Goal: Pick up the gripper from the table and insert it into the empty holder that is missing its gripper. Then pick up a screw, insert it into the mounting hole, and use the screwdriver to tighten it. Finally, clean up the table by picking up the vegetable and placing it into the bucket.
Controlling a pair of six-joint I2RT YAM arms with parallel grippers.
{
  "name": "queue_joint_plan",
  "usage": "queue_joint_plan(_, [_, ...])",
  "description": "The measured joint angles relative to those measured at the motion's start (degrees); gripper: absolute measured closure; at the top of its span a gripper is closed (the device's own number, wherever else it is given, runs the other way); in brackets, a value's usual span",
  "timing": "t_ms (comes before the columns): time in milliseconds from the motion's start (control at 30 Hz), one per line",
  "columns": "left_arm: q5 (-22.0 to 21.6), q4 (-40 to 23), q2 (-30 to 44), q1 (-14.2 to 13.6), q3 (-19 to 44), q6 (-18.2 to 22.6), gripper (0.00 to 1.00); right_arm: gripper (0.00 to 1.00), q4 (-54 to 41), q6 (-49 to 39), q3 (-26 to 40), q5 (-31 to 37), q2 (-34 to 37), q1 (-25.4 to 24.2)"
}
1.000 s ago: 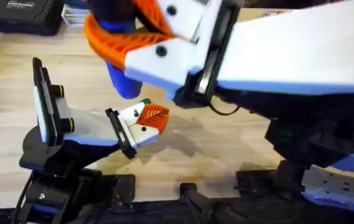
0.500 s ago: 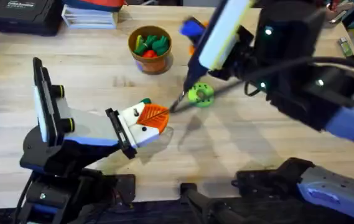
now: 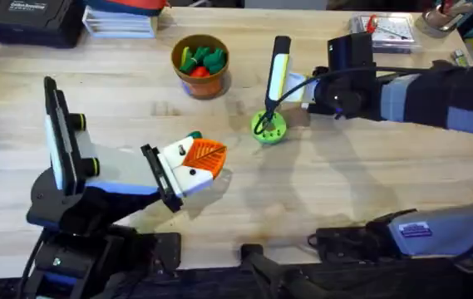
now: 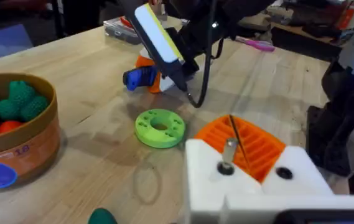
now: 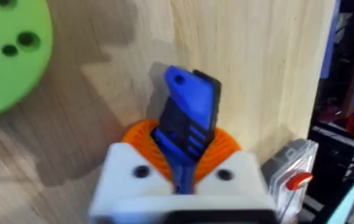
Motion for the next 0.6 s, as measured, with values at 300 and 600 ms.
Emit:
queue_joint_plan(300, [0.00, -0.02, 0.00, 0.00, 0.00, 0.00, 0.996, 0.009, -5.93, 16.92, 1.97, -1.74, -5.96, 0.46])
queue_joint_plan(600, [0.00, 0.00, 0.00, 0.00, 0.00, 0.04, 0.294, 0.008, -20.29, 33.78, 1.97, -5.92, -26.47, 0.52])
